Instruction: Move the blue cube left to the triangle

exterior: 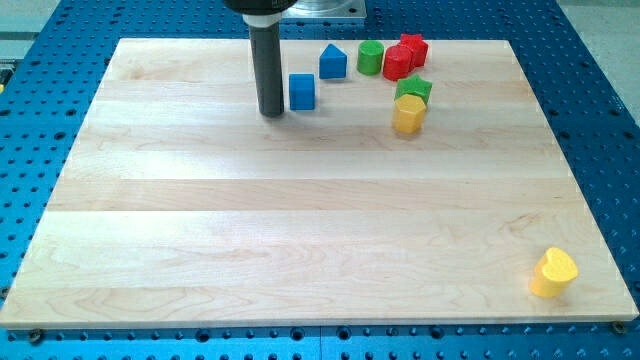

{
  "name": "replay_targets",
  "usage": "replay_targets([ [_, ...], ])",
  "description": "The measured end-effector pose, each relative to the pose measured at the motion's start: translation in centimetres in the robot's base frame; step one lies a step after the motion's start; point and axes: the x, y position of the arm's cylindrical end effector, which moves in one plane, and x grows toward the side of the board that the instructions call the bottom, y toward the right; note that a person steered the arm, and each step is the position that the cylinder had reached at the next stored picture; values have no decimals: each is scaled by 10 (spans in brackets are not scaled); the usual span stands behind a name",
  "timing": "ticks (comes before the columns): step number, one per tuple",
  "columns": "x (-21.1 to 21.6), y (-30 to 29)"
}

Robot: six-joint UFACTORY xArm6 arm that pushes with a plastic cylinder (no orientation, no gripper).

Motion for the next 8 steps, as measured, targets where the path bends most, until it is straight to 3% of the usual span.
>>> replay_targets([
  [2,-1,77],
  [4,-2,77],
  [5,-31,60],
  [7,-35,-16],
  [8,-27,-14],
])
